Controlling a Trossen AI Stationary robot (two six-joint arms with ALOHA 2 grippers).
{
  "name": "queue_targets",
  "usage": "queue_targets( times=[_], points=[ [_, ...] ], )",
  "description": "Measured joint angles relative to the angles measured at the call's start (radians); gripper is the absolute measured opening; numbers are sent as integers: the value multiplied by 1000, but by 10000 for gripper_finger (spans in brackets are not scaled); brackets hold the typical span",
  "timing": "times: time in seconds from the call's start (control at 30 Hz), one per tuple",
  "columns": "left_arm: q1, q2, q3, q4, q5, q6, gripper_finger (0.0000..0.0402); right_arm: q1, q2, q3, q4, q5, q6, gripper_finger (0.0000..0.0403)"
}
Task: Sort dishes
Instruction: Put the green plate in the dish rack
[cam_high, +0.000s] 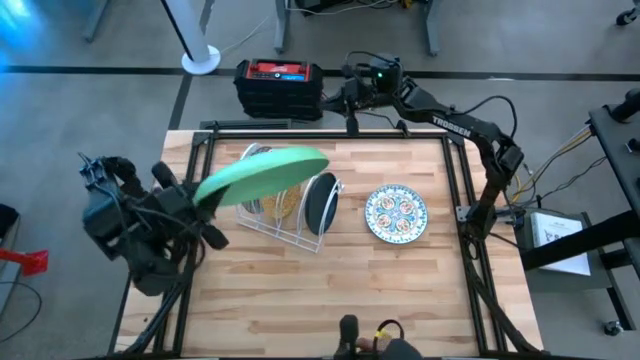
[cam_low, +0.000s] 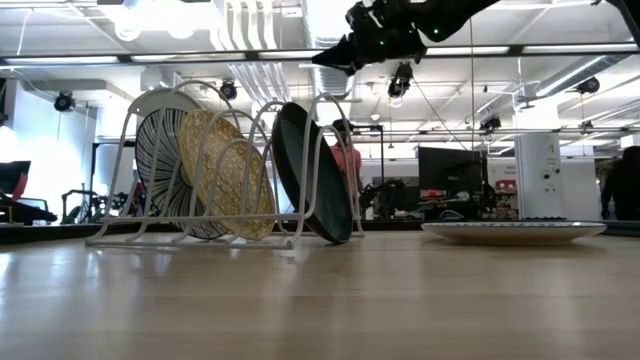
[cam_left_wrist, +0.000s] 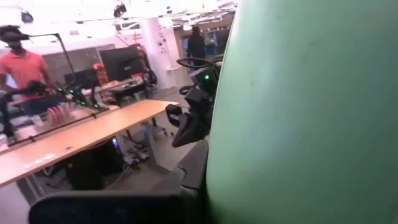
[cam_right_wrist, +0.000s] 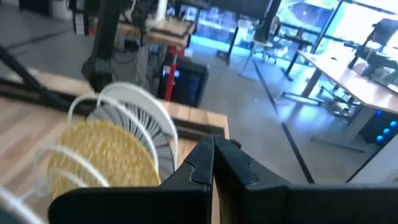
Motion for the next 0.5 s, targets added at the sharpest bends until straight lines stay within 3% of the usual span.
queue_targets(
  times=[0.23, 0.5],
  points=[
    [-1, 5, 38, 6, 42, 85, 43, 32, 32, 28, 8, -5, 73, 29],
    [-72, 45, -25, 3, 537, 85, 43, 71, 35, 14, -10, -20, 104, 62]
  ],
)
